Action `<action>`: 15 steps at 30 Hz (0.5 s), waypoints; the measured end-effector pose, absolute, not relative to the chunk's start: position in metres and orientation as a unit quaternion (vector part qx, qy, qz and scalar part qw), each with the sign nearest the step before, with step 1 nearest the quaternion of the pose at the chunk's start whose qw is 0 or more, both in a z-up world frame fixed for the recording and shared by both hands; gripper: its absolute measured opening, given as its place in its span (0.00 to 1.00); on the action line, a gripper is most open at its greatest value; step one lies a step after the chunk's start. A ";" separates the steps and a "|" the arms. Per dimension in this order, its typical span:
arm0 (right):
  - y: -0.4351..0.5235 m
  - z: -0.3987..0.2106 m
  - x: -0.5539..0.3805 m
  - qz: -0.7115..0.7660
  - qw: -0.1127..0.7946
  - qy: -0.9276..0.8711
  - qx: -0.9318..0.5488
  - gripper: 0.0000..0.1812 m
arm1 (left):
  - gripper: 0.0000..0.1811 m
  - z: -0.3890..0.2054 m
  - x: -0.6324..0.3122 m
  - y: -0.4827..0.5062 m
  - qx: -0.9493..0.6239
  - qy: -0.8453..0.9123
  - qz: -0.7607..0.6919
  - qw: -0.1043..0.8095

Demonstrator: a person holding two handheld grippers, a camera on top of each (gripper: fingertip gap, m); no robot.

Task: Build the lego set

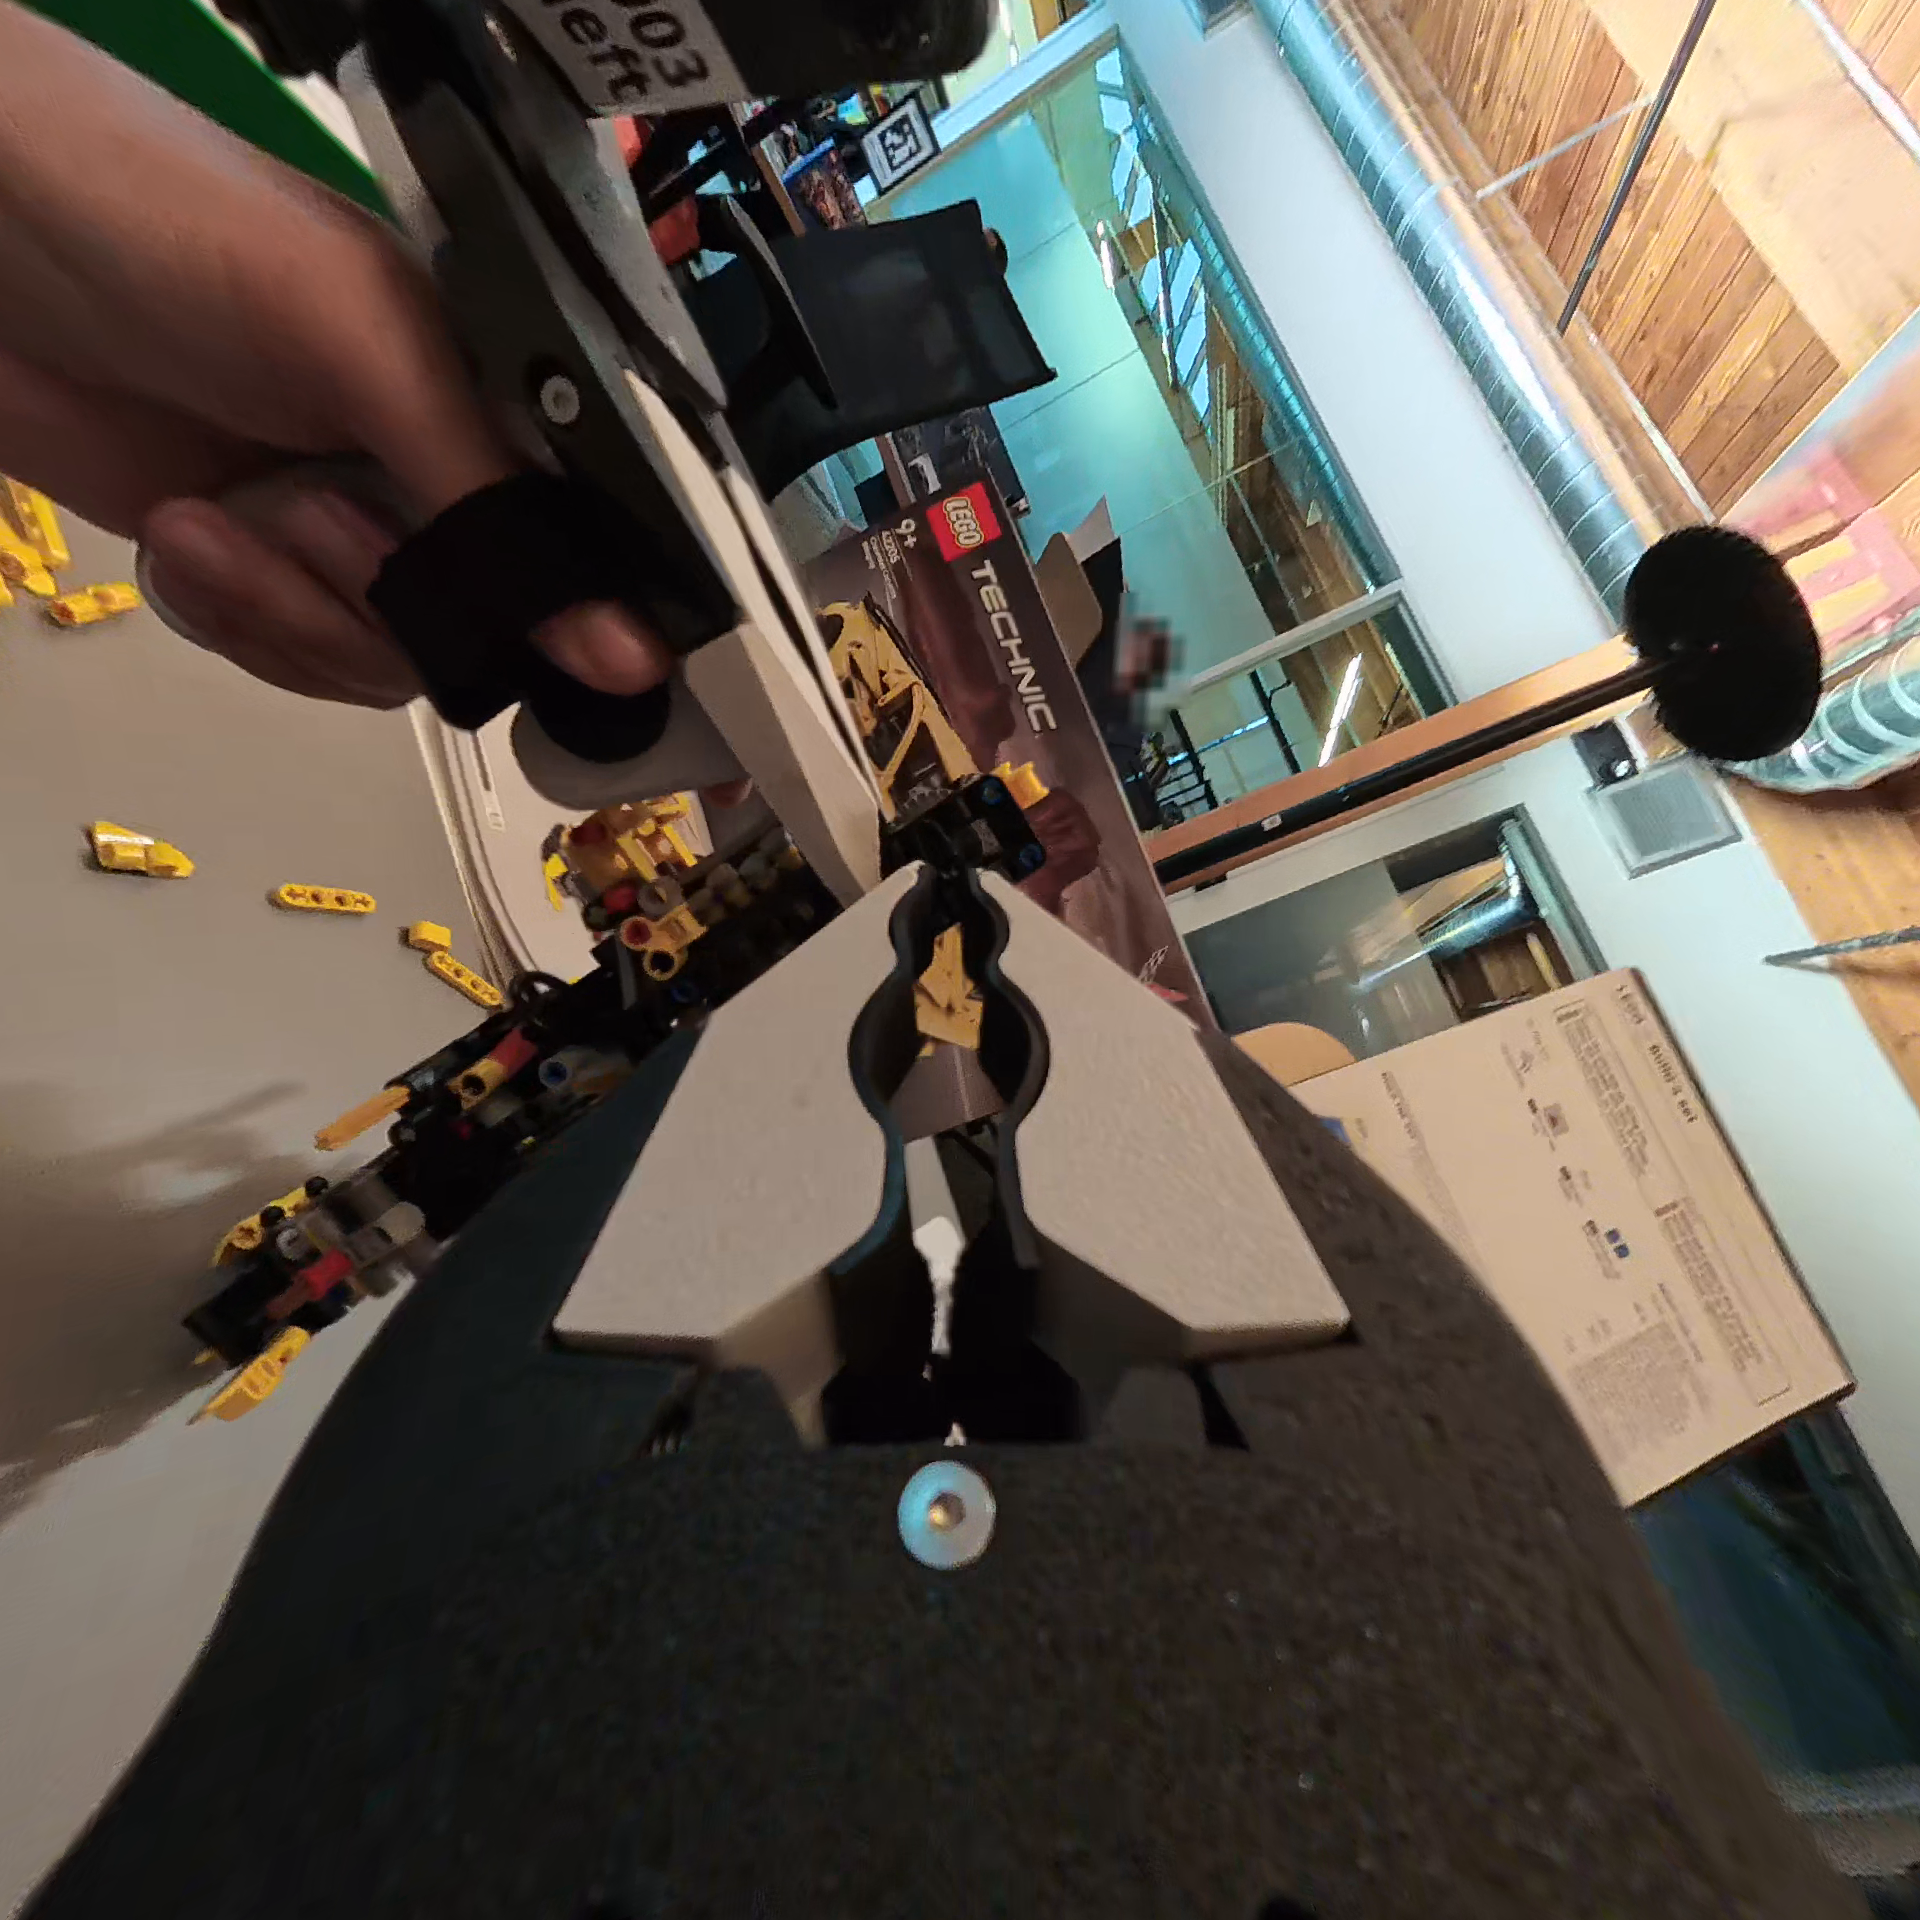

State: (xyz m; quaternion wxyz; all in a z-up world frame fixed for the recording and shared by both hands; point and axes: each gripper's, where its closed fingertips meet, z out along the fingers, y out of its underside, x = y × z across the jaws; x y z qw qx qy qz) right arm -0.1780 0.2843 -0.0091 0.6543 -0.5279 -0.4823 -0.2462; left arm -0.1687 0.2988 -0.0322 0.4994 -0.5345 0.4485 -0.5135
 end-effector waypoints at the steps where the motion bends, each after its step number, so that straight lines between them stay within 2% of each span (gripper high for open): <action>1: 0.285 -0.009 -0.178 -0.239 0.655 -0.473 -0.538 0.02 | 0.04 -0.032 -0.169 0.299 -0.535 0.447 -0.511 0.502; 15: 0.285 -0.010 -0.173 -0.105 0.688 -0.321 -0.642 0.01 | 0.04 -0.032 -0.166 0.299 -0.535 0.444 -0.512 0.505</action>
